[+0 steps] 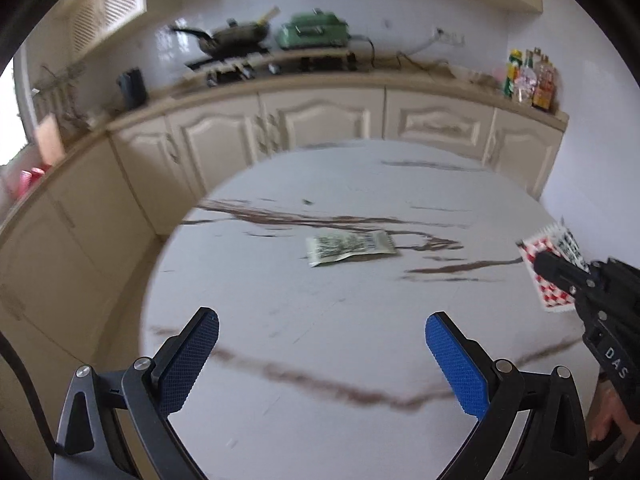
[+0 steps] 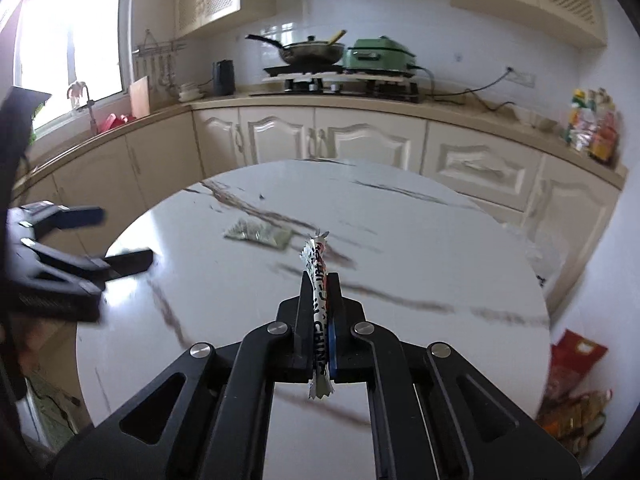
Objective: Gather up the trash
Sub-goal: 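Grasp the red-white checkered wrapper with the right tool while the left tool grasps the pale green packet, then carry the checkered wrapper and pale green packet over the blue bin and open both tools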
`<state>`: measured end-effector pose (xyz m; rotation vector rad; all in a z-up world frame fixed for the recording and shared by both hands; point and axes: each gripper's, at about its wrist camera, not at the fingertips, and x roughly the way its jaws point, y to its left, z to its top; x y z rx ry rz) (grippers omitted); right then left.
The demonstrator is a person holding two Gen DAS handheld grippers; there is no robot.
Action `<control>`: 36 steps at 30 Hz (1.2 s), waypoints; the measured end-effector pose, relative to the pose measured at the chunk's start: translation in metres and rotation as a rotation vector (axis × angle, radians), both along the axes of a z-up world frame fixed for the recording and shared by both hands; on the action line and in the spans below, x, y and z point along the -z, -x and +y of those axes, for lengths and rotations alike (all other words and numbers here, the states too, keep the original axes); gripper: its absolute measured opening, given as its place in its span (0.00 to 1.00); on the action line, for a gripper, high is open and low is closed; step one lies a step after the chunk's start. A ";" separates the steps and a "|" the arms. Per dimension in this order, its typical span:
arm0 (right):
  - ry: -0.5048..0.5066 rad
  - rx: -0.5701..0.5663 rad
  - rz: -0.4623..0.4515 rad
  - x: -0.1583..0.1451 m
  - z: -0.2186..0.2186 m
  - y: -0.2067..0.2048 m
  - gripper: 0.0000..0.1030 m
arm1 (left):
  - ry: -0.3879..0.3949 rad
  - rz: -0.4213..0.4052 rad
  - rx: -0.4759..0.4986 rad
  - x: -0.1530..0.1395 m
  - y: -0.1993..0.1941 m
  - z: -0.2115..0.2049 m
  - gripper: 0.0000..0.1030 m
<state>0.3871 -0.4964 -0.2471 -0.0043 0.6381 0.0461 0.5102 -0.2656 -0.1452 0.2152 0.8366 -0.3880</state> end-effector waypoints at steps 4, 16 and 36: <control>-0.024 -0.021 0.029 0.002 -0.004 -0.036 0.05 | -0.065 0.056 0.065 0.014 -0.059 -0.030 0.99; -0.137 -0.051 0.099 0.023 -0.021 -0.083 0.05 | -0.166 0.097 0.134 0.048 -0.165 -0.067 0.97; -0.211 -0.043 0.099 0.027 -0.032 -0.088 0.05 | -0.027 0.137 0.292 0.066 -0.188 -0.068 0.26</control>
